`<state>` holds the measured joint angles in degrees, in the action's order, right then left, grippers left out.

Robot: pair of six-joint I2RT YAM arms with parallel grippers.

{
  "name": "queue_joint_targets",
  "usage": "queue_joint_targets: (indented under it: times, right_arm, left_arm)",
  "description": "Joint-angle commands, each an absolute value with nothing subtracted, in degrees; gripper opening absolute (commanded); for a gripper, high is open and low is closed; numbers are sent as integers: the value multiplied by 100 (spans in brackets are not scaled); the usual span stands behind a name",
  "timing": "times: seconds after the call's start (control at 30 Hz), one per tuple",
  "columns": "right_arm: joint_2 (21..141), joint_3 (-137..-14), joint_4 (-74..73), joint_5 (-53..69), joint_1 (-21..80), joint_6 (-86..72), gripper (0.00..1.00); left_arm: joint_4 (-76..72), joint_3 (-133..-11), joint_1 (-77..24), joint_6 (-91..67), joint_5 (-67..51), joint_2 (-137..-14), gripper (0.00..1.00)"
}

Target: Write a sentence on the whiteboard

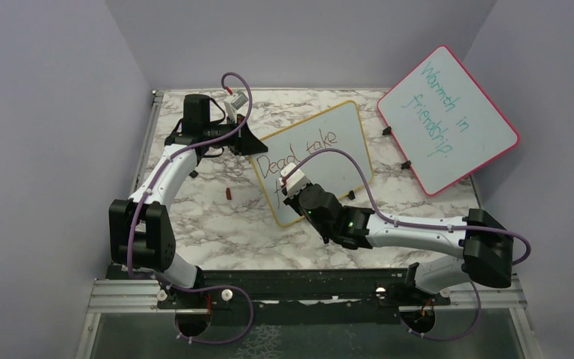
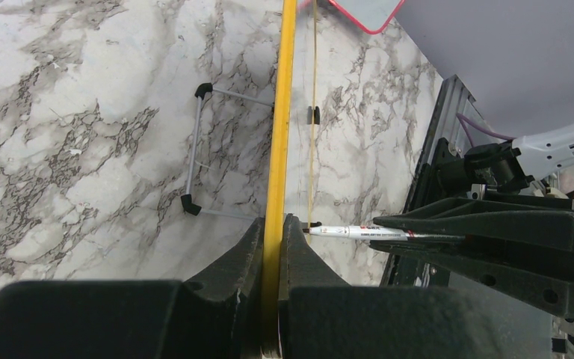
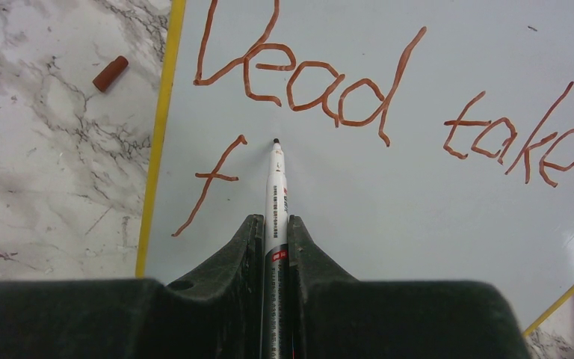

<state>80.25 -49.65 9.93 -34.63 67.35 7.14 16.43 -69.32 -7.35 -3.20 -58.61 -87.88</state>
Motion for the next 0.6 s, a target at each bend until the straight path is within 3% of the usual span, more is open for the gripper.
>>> queue_joint_targets:
  times: [0.0,0.57]
  right_arm:
    - [8155,-5181,1086,-3379,6688,730,0]
    - [7988,-4943,119,-3153,6688,248,1]
  left_arm:
    - [1889,-6803,-618,141,-4642,-9009,0]
    - [1892,-6803,-623,141,-4635,-9009,0]
